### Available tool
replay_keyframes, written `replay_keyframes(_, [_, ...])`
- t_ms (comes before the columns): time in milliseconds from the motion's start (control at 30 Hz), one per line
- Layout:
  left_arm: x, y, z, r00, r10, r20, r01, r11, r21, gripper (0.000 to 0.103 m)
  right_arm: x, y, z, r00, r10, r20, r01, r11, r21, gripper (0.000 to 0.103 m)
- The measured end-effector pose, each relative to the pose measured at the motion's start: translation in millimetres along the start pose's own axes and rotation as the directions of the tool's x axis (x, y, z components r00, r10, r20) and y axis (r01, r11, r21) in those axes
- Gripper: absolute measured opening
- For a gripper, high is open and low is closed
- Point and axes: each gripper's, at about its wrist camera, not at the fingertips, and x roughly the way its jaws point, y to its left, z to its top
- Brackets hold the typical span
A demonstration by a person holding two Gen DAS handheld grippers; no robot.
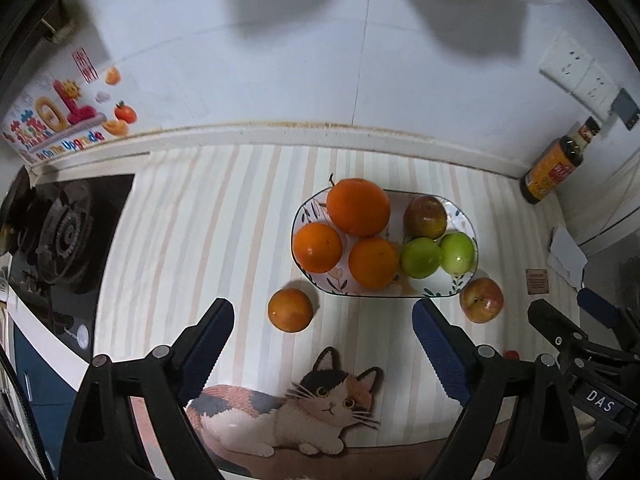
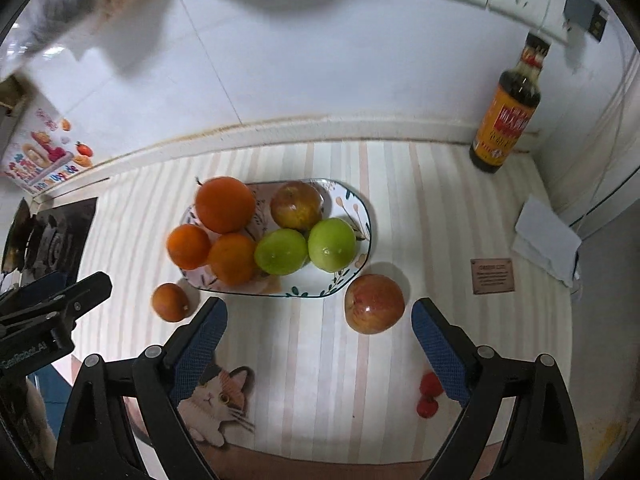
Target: Organize fruits
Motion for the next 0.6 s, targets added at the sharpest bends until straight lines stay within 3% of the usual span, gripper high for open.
replay_keyframes(300, [-53, -6, -13, 0.997, -0.032, 0.077, 0.03, 0.999, 0.026, 0.091, -66, 8, -14, 0.996, 0.003, 0.086, -0.001, 1.0, -0.029, 0.096])
replay_keyframes(600, [-84, -13, -21, 0.993, -0.041, 0.109, 0.035, 0.998, 0.057, 0.091, -104, 7, -22, 0.994, 0.008, 0.109, -0.005, 0.999, -0.032, 0.096])
